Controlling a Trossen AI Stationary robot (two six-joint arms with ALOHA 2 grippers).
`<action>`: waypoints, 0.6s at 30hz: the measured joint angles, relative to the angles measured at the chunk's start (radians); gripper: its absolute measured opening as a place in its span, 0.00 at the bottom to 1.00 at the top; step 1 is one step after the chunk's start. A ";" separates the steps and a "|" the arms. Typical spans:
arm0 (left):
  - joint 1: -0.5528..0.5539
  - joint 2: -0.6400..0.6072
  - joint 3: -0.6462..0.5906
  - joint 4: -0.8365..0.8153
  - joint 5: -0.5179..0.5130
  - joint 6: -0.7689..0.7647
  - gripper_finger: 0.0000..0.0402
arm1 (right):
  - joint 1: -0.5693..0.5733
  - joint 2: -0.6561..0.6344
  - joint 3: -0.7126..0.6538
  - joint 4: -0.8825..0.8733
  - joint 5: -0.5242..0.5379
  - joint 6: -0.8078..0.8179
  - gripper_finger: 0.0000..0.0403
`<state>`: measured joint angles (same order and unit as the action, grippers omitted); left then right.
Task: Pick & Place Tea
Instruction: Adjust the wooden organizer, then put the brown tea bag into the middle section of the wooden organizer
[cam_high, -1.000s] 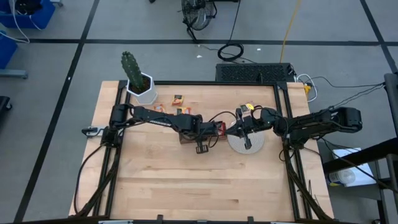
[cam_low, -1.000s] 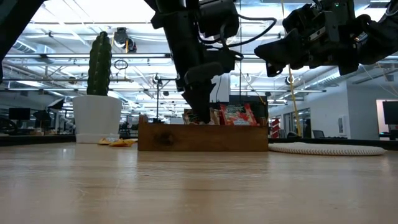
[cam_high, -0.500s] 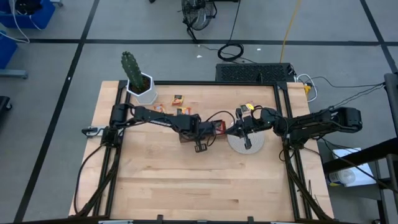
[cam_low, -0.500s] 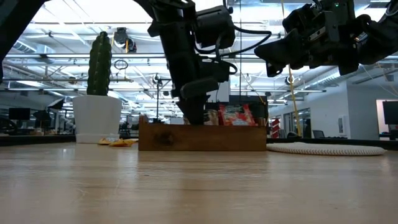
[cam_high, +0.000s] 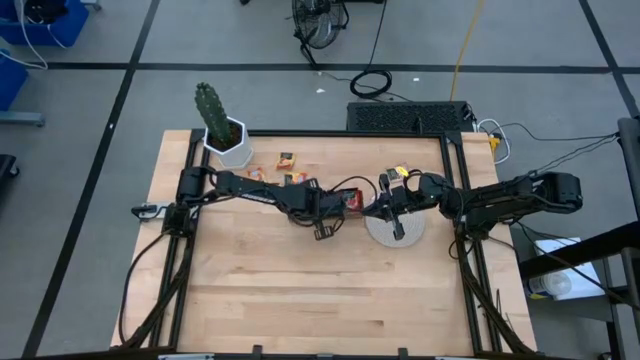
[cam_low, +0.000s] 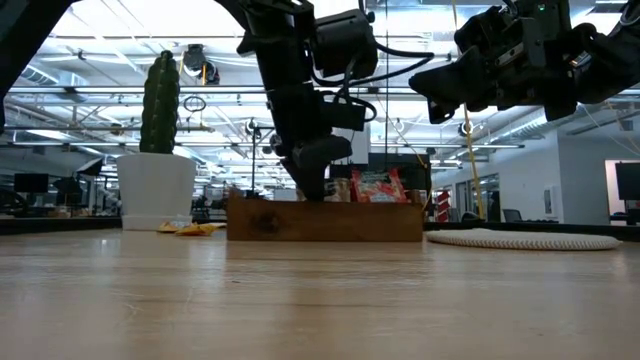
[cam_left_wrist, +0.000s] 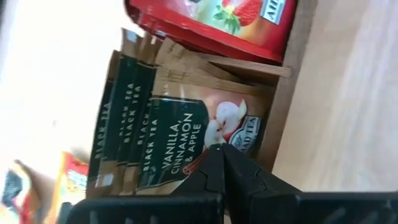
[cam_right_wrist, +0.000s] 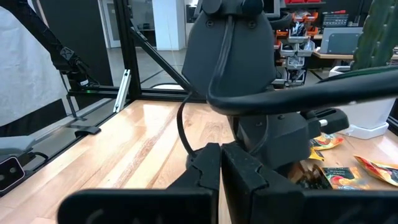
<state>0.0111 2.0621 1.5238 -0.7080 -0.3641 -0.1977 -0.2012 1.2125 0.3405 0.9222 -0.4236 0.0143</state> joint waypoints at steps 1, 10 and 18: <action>0.000 0.000 0.000 0.000 -0.009 0.000 0.00 | 0.000 0.000 0.000 0.000 0.000 0.000 0.01; -0.005 0.000 0.000 0.010 -0.080 -0.031 0.00 | 0.000 0.000 0.000 0.000 0.000 0.000 0.01; -0.082 -0.107 0.006 0.041 -0.158 0.017 0.01 | 0.000 0.000 0.000 0.000 0.001 -0.002 0.01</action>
<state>-0.0712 1.9550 1.5299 -0.6675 -0.5219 -0.1811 -0.2012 1.2125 0.3405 0.9219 -0.4225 0.0119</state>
